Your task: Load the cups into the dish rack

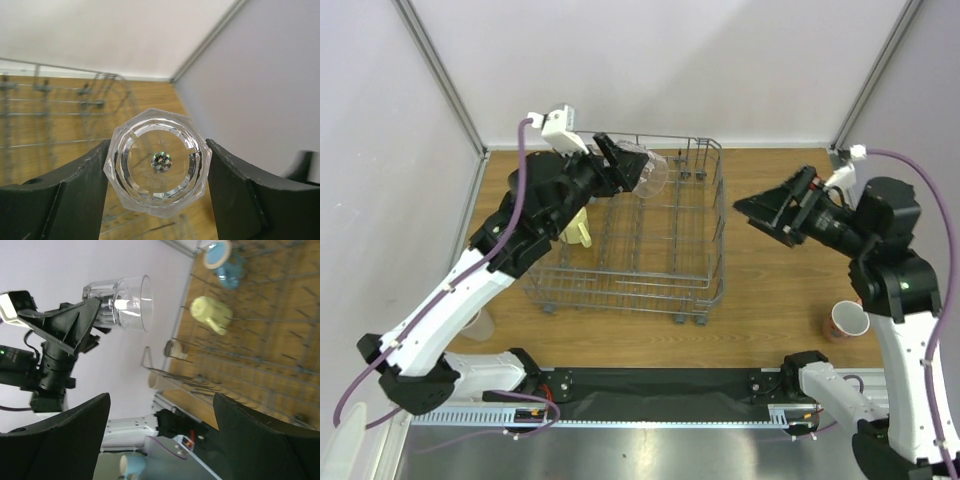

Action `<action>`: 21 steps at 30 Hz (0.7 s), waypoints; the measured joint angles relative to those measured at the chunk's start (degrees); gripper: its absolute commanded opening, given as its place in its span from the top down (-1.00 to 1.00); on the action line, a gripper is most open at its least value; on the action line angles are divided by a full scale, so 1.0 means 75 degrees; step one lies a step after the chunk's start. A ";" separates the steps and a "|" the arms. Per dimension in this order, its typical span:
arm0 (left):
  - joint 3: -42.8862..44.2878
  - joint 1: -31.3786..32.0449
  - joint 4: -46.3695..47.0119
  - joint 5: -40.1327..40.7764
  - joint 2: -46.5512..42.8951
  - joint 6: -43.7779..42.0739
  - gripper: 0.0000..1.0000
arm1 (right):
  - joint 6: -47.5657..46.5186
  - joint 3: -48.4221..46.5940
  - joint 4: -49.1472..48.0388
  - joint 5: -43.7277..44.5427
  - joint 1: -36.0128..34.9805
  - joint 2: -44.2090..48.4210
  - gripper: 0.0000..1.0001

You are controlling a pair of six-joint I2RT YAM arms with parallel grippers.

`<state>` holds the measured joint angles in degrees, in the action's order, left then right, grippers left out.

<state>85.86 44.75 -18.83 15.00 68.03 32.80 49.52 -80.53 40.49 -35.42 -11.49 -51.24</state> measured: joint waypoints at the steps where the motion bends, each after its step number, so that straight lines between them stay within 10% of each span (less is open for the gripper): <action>1: 0.0000 -0.0052 -0.0076 0.0050 0.0096 -0.0122 1.00 | -0.0163 -0.0055 0.0315 0.0006 0.0187 0.0093 -0.81; 21: 0.1058 -0.1008 0.0274 0.1562 0.4296 -0.2299 0.99 | -0.2830 -0.4188 0.4106 0.0533 0.1568 -0.2259 -0.79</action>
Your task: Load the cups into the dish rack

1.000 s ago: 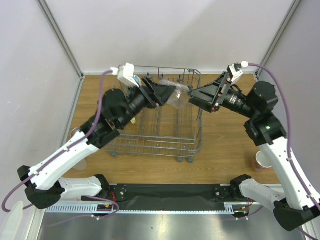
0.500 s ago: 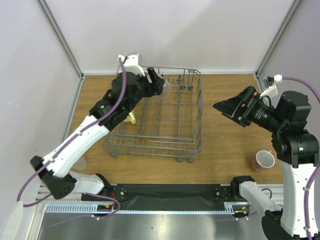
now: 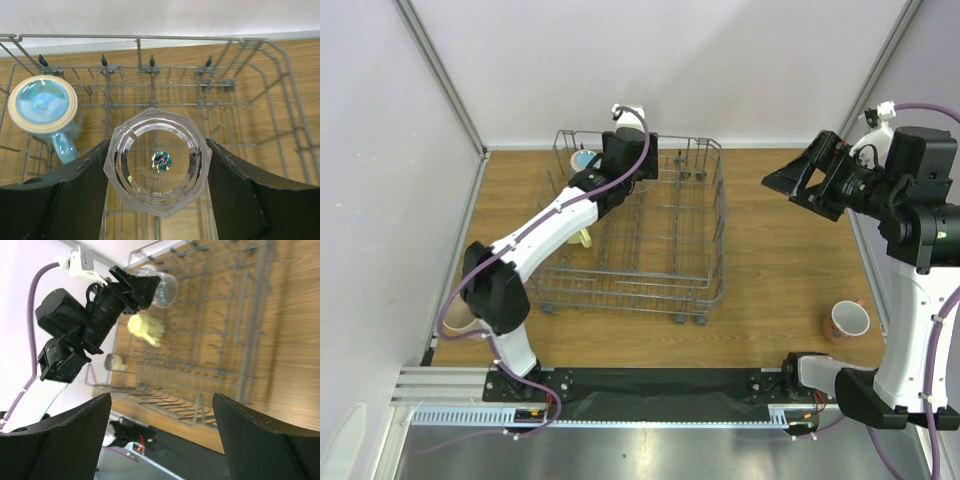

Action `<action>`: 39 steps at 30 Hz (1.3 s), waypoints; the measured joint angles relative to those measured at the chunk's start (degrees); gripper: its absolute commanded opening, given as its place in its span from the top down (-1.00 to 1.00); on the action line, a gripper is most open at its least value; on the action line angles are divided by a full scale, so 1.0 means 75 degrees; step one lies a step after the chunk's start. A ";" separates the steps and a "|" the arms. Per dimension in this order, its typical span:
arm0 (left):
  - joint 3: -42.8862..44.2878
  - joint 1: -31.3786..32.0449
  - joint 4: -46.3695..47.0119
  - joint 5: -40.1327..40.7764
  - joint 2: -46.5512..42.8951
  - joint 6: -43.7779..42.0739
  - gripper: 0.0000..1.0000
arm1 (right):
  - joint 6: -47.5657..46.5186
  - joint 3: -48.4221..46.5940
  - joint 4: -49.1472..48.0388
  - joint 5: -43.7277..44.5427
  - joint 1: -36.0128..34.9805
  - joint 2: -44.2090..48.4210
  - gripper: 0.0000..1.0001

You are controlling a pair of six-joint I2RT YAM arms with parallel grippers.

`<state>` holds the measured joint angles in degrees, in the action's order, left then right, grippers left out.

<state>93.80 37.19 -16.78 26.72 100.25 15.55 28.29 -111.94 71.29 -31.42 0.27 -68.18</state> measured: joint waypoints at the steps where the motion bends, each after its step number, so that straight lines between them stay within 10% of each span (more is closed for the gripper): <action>1: 0.0108 -0.0047 0.0012 0.0003 0.0184 -0.0020 0.99 | -0.0108 -0.0166 0.0149 0.0070 0.0055 -0.0093 -0.79; 27: 0.1125 -0.0775 0.0286 -0.0615 0.2401 0.0554 0.99 | -0.1020 -0.0050 0.0694 0.0041 0.1250 -0.0729 -0.78; 39: 0.1626 -0.0854 -0.0143 -0.1169 0.2868 0.1003 0.40 | -0.1163 -0.0041 0.0694 -0.0032 0.1253 -0.0895 -0.77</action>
<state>106.00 30.79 -17.85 17.96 121.75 23.07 19.57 -112.25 76.49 -31.66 9.67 -74.89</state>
